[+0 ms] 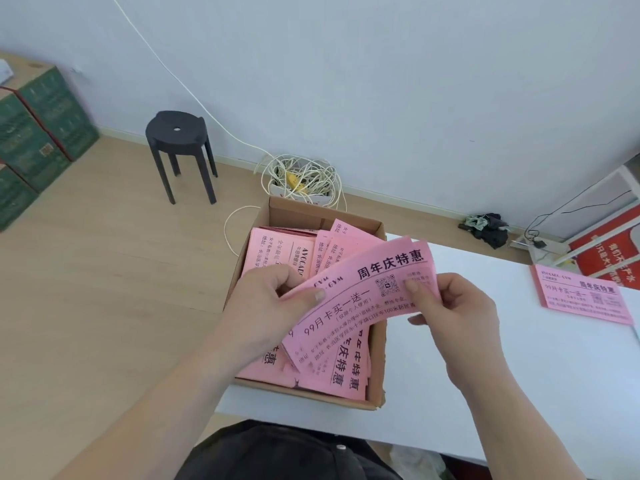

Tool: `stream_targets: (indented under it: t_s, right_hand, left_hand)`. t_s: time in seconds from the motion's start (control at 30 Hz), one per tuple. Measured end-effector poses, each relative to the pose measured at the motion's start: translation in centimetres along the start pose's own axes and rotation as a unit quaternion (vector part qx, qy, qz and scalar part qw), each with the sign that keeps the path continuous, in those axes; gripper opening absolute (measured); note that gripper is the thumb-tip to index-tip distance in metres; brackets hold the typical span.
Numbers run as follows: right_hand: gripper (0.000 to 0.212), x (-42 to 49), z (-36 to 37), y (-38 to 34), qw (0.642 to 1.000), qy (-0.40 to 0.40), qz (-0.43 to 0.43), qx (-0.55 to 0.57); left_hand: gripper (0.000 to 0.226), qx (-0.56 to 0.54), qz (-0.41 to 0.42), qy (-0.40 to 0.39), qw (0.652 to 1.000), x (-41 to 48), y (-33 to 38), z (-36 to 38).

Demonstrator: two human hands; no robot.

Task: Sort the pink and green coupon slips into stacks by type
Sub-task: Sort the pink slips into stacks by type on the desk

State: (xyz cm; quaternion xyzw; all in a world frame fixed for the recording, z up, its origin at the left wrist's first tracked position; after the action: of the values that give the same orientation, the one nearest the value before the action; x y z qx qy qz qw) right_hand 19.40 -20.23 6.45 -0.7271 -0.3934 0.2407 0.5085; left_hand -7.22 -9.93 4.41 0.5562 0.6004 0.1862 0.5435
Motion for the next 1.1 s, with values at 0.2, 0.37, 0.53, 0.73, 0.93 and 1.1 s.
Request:
stream_targets:
  t_s: [0.2,0.37,0.53,0.73,0.93,1.1]
  right_hand:
    - [0.016,-1.2,-1.6,4.7,0.992,0.074,0.096,0.016]
    - [0.018,-2.1,-1.3,6.9,0.984,0.054,0.154,0.076]
    - [0.019,-1.8,-1.6,6.6,0.982,0.069,0.151,0.093]
    - [0.012,-1.9,-3.0,7.5,0.971,0.119,0.160,0.134]
    - [0.012,-2.3,-4.1,9.1,0.961,0.149,0.177,0.150]
    - [0.010,-2.0,-3.6,9.1,0.963,0.142,0.170,0.153]
  left_hand:
    - [0.014,0.030,-0.030,-0.060,0.997,0.6,-1.3,1.0]
    - [0.018,0.053,-0.006,-0.028,0.998,1.0,-1.3,1.2]
    - [0.012,0.054,0.010,0.011,0.998,1.4,-0.5,1.5]
    - [0.019,0.006,0.005,0.023,1.000,1.2,-0.4,1.3]
    - [0.007,-0.039,-0.027,0.018,0.999,1.9,-1.1,0.1]
    - [0.020,0.032,0.003,0.062,0.998,1.9,-0.8,-0.4]
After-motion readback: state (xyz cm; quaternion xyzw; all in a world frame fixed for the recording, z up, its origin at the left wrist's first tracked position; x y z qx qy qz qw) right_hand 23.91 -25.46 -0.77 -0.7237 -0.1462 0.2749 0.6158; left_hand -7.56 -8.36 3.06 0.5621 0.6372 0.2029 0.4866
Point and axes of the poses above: each hand's wrist, its own x-axis towards the middle knuckle, its own z-axis out of the palm, y = z × x, the point moved 9 cm from there along x, towards the middle knuckle, and after that the axes turned 11 degrees about -z, right-handed, at the moved point
